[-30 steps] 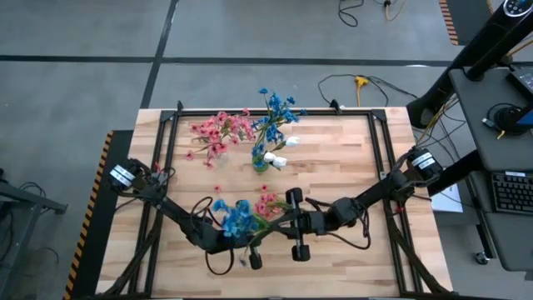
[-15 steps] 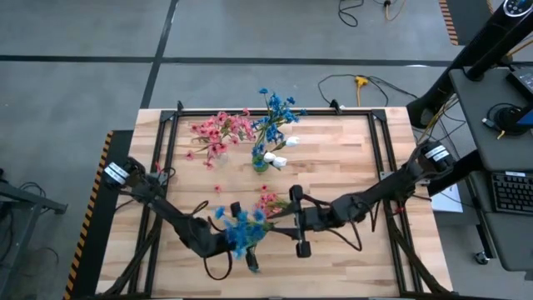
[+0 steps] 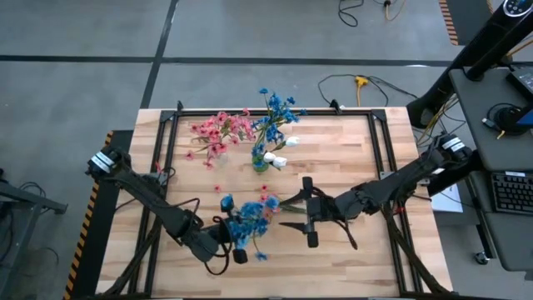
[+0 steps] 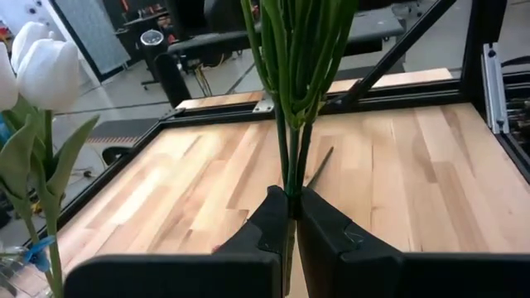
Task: Sort flowers into vase by color
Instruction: Put the blue flowers into the right transparent vase
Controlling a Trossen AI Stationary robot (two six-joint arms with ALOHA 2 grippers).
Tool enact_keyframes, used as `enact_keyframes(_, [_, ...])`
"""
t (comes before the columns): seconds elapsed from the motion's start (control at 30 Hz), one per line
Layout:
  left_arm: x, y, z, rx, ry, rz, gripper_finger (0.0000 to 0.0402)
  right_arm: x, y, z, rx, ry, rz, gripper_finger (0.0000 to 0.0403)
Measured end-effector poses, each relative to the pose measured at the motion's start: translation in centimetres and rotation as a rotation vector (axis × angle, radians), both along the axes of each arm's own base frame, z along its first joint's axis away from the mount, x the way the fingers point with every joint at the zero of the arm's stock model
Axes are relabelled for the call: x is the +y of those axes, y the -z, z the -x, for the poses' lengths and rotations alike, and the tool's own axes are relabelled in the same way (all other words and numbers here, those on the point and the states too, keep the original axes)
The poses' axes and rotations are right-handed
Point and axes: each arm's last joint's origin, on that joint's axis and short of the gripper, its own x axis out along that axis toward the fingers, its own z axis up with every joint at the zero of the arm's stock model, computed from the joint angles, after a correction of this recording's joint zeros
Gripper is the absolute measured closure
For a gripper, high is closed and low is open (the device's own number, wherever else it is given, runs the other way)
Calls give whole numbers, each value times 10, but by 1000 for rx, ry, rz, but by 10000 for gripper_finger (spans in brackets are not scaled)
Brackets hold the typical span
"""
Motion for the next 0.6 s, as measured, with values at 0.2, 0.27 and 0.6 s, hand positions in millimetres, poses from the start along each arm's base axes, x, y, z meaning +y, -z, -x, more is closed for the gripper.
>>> enact_keyframes(0.2, [6, 0, -5, -2, -24, 3, 401, 4, 7, -11, 18, 5, -7, 116])
enact_keyframes(0.27, [8, -1, -7, -5, -33, 6, 401, 6, 7, -16, 20, 4, 1, 108])
enact_keyframes(0.6, [12, -3, -10, -22, -47, 19, 401, 20, -10, -54, 8, 38, 99, 113])
